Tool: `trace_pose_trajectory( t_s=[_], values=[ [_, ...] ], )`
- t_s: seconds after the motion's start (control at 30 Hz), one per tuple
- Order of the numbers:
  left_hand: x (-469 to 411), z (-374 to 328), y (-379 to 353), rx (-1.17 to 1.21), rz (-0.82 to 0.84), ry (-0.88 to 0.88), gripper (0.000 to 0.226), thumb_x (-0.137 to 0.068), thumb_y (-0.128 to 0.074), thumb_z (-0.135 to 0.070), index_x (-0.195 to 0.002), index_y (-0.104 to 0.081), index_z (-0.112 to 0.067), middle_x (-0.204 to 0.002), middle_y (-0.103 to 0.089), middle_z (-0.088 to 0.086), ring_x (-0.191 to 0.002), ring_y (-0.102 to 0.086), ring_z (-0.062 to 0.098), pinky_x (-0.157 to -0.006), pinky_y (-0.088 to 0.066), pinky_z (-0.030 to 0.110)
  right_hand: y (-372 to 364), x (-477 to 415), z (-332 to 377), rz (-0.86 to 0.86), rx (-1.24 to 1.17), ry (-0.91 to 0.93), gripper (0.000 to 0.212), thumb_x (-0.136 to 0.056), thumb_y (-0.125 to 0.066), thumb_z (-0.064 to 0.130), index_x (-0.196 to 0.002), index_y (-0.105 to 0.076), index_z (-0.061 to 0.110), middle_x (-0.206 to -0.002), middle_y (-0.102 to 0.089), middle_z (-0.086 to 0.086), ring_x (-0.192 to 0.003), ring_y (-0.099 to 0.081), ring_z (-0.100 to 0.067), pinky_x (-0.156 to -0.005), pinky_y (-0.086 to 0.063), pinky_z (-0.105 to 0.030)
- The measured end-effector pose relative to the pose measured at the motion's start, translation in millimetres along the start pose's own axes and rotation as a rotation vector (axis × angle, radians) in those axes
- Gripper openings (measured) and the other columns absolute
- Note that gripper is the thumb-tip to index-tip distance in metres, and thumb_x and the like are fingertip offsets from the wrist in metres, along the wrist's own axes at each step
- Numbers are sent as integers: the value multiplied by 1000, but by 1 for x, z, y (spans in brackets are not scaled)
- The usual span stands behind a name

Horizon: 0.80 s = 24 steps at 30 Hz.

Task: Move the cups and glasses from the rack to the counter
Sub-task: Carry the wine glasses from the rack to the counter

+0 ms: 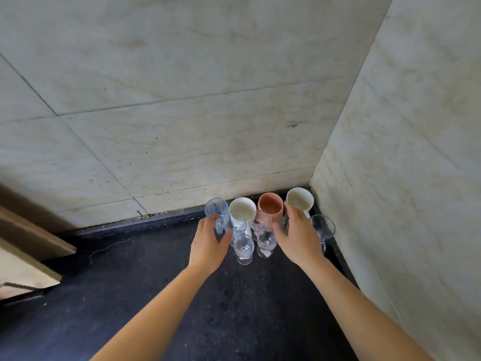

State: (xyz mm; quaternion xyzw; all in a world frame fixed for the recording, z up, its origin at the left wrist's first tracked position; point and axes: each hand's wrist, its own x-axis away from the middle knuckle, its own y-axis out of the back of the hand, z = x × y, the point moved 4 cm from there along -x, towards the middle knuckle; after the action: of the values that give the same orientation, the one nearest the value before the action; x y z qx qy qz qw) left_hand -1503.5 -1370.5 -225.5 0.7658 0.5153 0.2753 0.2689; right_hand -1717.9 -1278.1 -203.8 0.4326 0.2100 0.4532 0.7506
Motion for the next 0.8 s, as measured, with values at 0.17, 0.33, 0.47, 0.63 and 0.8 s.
trace_pose_trajectory(
  t_s=[0.17,0.33,0.47,0.63,0.8],
  values=[
    [13,-62,107,-153,-387,-302,60,-99,-49,-44,-149,-37,-13,-157,-33,11,-141,-36,31,-106,-40,44,64,-13,61,-229,-30,205,61,-101,-45,45,-153,-35,15,-158,-37,-12,-141,-40,-34,-108,-40,-46],
    [82,-66,198,-415,-723,-294,63,-102,-39,-48,-155,-28,-16,-165,-17,13,-152,-16,32,-118,-22,46,73,-5,146,-393,-39,536,64,-102,-39,49,-156,-33,16,-165,-21,-20,-148,-27,-40,-116,-29,-51],
    [164,-8,240,-592,-813,-46,69,-99,-37,-54,-157,-23,-19,-166,-11,15,-153,-9,34,-119,-22,54,21,31,220,-289,-78,772,68,-101,-38,53,-159,-26,18,-168,-9,-20,-153,-14,-43,-122,-17,-57],
    [285,61,290,-664,-891,268,72,-97,-31,-60,-158,-19,-23,-166,-6,14,-153,-5,34,-119,-20,58,-47,129,309,-67,-111,995,73,-99,-37,59,-161,-21,22,-168,-5,-19,-153,-12,-44,-121,-17,-61],
    [425,107,356,-685,-1064,421,73,-97,-31,-60,-159,-16,-23,-166,-4,14,-153,-5,33,-119,-19,58,-80,264,411,31,-149,1263,75,-98,-39,60,-160,-23,23,-168,-9,-19,-153,-13,-43,-121,-17,-60]
  ],
)
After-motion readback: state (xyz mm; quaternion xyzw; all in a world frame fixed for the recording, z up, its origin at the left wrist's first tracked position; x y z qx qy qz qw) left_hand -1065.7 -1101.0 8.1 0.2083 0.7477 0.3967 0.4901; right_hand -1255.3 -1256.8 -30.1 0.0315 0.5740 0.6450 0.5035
